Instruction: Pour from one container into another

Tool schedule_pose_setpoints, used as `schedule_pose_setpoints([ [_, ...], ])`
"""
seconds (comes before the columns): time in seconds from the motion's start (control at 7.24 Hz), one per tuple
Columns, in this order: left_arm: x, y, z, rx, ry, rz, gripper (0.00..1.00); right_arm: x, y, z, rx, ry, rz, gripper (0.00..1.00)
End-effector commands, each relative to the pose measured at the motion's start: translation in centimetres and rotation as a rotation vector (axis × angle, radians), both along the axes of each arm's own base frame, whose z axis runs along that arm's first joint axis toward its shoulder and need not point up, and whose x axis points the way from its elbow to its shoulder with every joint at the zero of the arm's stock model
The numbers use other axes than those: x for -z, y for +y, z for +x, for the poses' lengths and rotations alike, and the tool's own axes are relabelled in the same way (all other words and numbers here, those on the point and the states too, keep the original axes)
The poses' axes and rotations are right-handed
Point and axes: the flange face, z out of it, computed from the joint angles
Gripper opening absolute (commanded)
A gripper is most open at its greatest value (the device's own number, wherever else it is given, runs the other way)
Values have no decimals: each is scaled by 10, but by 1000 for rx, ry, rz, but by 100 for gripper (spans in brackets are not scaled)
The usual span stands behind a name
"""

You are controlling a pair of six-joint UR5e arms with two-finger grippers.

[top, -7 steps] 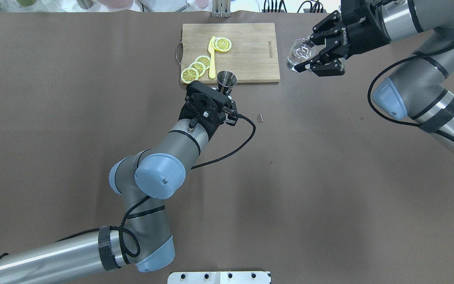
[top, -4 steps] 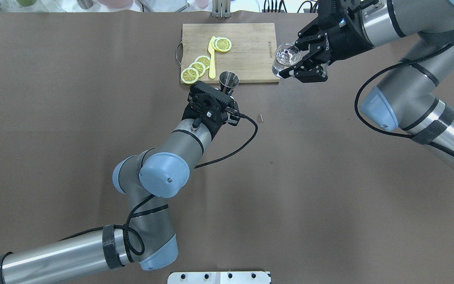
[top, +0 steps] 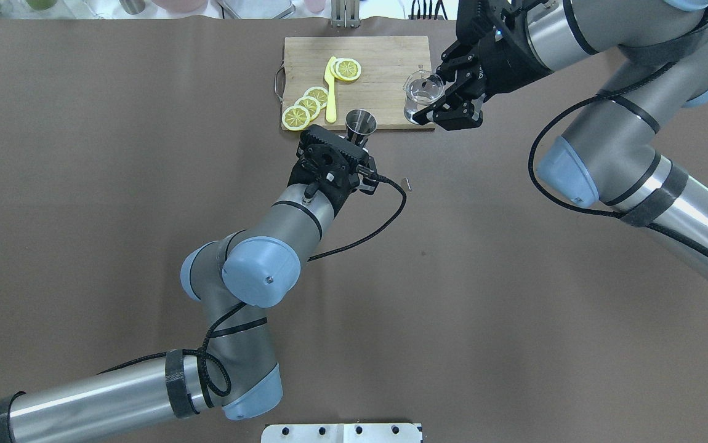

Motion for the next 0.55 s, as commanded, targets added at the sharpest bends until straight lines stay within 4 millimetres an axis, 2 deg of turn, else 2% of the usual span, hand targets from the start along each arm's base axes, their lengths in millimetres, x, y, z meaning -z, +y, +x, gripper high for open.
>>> schedule_pose_setpoints([
  [0.0,0,-1,3,1,-1,-1,0,12,0,-8,12,32,14,0],
  [0.41,2,-3,8,18,1,-6,0,28,9,-10,4,102,75,0],
])
